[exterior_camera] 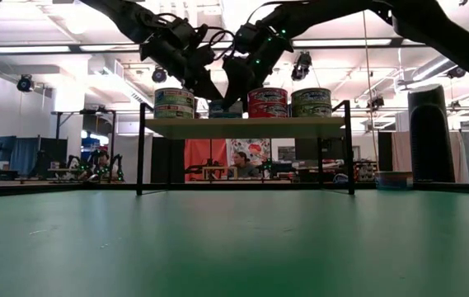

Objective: Stack canned seafood by type on shelf
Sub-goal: Stack the green blue tuna can on top of the green blue tuna can on the shelf

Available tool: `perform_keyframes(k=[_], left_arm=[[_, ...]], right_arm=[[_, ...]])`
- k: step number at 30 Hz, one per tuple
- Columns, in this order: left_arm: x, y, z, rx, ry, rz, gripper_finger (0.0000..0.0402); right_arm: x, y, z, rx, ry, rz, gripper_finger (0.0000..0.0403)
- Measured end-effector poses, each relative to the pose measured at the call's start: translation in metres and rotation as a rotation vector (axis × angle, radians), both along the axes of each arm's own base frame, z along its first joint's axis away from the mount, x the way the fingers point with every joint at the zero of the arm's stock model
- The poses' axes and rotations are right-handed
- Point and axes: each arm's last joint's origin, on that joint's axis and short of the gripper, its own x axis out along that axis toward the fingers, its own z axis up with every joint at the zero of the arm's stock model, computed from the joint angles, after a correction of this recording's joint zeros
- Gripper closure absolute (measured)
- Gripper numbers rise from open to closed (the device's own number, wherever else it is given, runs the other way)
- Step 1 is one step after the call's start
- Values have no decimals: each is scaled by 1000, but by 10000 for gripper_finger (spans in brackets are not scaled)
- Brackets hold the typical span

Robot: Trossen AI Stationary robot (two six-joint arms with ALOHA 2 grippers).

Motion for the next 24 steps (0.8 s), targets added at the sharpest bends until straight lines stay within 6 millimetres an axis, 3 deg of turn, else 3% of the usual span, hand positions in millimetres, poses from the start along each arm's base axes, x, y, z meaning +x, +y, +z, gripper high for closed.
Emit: perform_keyframes(k=[5,11,18,24], left_arm=[[2,1,11,-8,2,11,401],[3,1,43,37,14,-30,401],[26,16,32,-12,3,-154,401],[34,22,22,14,143,-173,401]], right_arm=[[0,0,0,1,2,2,3],[0,0,0,1,2,4,3],[-1,0,0,10,0,6,3],[-1,1,1,8,2,5,3]])
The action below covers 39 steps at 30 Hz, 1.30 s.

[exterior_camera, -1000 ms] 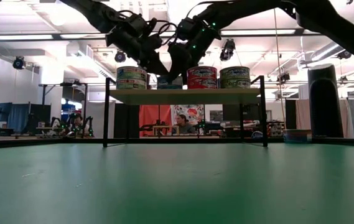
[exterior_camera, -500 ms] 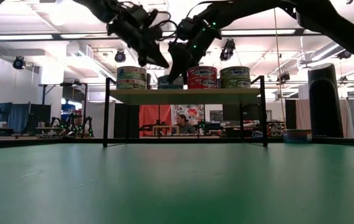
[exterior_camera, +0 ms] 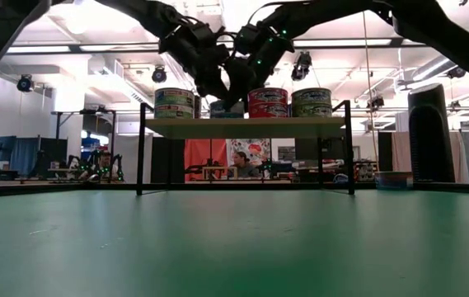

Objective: Stack canned seafood by type on shelf
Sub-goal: Stack the green blue tuna can on top of the green blue tuna can on the shelf

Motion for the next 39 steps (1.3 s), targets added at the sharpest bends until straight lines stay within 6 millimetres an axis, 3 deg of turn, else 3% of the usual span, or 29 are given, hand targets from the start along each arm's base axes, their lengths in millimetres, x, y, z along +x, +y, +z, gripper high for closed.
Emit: perform_keyframes(k=[15,27,39], left_arm=[[14,12,-11,-81,163,9,402],[-3,-4,13,7,59,3,402],[-10,-15,-18,39,-43,23,402]], right_arm=[[-2,2,0,-6,27,19,3],[0,3,1,10,5,12,3],[0,5,0,18,18,-1,3]])
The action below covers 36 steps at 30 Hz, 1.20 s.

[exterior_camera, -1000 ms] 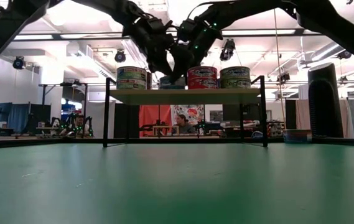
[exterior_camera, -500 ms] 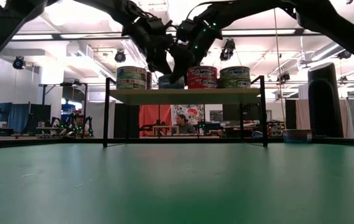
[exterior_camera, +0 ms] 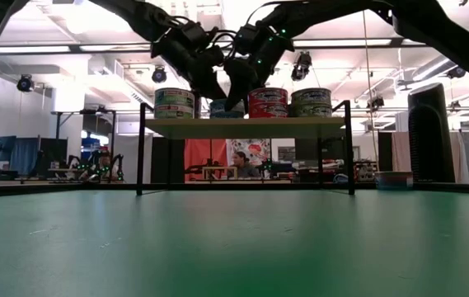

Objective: Stack canned seafood by type on shelf
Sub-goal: Stack the green blue tuna can on top of the green blue tuna can on the shelf

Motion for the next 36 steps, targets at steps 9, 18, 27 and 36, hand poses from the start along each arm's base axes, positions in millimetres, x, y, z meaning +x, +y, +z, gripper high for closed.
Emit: perform_keyframes(k=[9,18,27,36], left_arm=[[-3,-4,-9,1,88,49,402],[-3,-3,-10,-17,90,85,402],[1,1,-6,-2,22,145,402],[-2,0,13,17,-73,229,402]], right_arm=[[-2,4,2,22,16,0,3],[-15,14,16,72,39,-3,3],[-30,22,50,5,-27,-40,3],[-57,54,83,12,12,9,3]])
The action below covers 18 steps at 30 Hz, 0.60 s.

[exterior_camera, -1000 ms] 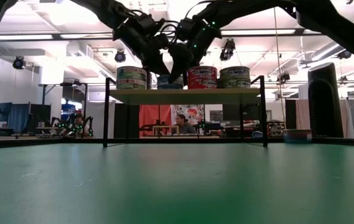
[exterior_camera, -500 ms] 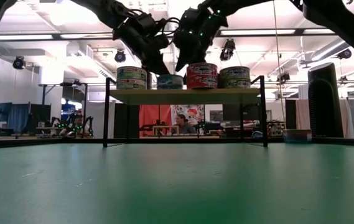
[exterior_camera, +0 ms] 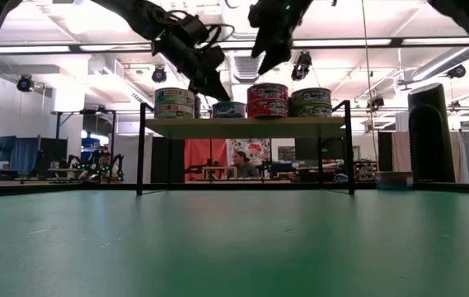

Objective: Stack canned seafood by type on shelf
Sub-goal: Stack the green blue tuna can on top of the green blue tuna can on the shelf, then put the blue pink tuna can on the shelf

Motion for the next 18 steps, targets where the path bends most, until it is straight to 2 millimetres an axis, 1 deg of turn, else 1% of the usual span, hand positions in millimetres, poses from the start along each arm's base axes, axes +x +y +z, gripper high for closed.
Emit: perform_keyframes(k=[2,4,9,14,18], left_arm=[[-3,-2,10,15,-33,5,402],[-6,-6,19,18,-64,8,402],[-13,-17,39,22,-119,12,402],[-25,-35,66,59,-190,-9,402],[-33,-46,83,87,-229,-22,402]], right_arm=[[-3,3,1,6,28,-2,3],[-4,3,-3,12,60,-3,3],[1,2,-19,33,123,22,3],[7,-3,-45,57,231,57,3],[8,-4,-50,18,260,81,3]])
